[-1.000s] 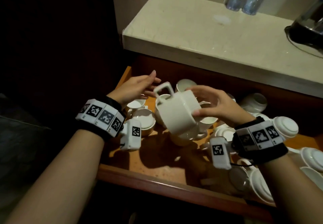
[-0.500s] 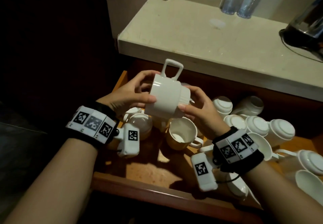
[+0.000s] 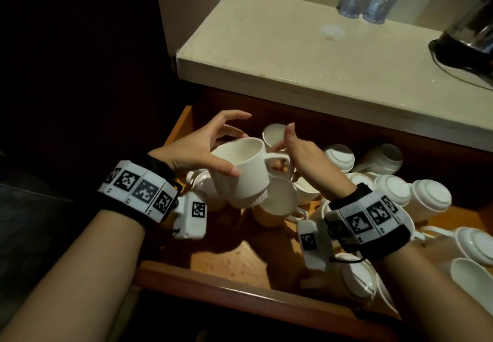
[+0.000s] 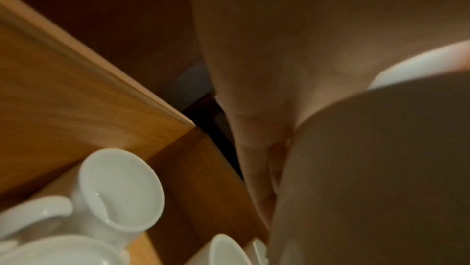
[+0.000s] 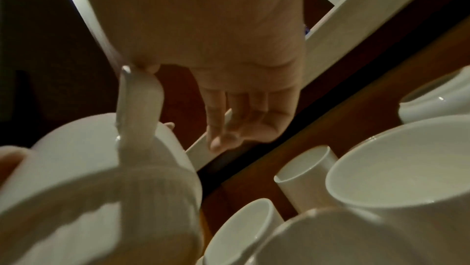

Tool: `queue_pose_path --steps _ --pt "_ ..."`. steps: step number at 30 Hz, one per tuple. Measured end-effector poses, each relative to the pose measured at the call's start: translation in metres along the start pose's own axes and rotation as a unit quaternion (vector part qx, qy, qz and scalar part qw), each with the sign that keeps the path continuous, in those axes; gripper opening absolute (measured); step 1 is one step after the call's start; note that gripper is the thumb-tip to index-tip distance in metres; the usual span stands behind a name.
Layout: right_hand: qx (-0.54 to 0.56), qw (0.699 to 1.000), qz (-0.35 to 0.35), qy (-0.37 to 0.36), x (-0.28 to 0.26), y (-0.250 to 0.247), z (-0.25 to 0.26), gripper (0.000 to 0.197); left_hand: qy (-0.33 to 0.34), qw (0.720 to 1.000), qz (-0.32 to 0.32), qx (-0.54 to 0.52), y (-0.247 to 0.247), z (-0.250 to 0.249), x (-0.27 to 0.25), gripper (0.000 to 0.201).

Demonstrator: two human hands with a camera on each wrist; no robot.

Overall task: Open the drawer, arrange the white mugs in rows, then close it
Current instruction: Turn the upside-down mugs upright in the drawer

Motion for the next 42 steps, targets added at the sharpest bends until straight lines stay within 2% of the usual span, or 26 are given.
queue_pose_path --steps 2,5,7,10,13,16,22,27,32,39,42 --pt "0.003 1.000 0.003 -0.006 -0.002 0.000 0.003 0.073 -0.014 1.000 0.024 -0.001 0.006 0.000 0.000 0.097" --pt "-0.004 0.997 0.079 0.003 -0.007 0.017 0.003 0.041 -0.033 0.997 0.064 0.028 0.018 0.003 -0.002 0.098" --pt "-0.019 0.996 0.092 -0.001 -0.009 0.024 0.002 0.021 -0.051 0.994 0.085 0.042 0.024 0.007 -0.002 0.098" --pt "-0.067 0.993 0.096 -0.019 -0.013 0.034 0.001 0.012 -0.071 0.993 0.092 0.012 0.025 0.007 -0.005 0.098" --pt "-0.140 0.981 0.122 -0.051 -0.016 0.046 0.002 0.013 -0.068 0.997 0.024 0.023 0.006 0.000 -0.004 0.083" --pt "-0.234 0.956 0.153 -0.085 -0.021 0.060 0.004 0.020 -0.083 0.992 -0.025 0.092 -0.013 -0.006 -0.008 0.069" --pt "-0.341 0.919 0.157 -0.122 -0.023 0.076 0.004 0.031 -0.136 0.976 -0.055 0.161 -0.035 0.003 -0.025 0.058" --pt "-0.381 0.898 0.179 -0.129 -0.027 0.092 0.003 0.057 -0.155 0.970 -0.070 0.174 -0.038 0.012 -0.029 0.045" --pt "-0.445 0.864 0.166 -0.170 -0.034 0.106 0.003 0.037 -0.152 0.967 -0.110 0.170 -0.042 0.012 -0.026 0.043" --pt "-0.467 0.856 0.149 -0.163 -0.030 0.101 0.011 0.035 -0.190 0.958 -0.149 0.157 -0.048 0.036 -0.030 0.039" --pt "-0.447 0.872 0.082 -0.184 -0.027 0.088 0.031 0.034 -0.229 0.949 -0.161 0.146 -0.053 0.051 -0.036 0.041"
Point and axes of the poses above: each hand's wrist, its own x-axis towards the middle knuckle, its own y-axis out of the palm, z = x × y, the point moved 9 cm from there along x, towards the middle knuckle, and after that the axes turned 6 degrees about -x, right-handed, at the moved point
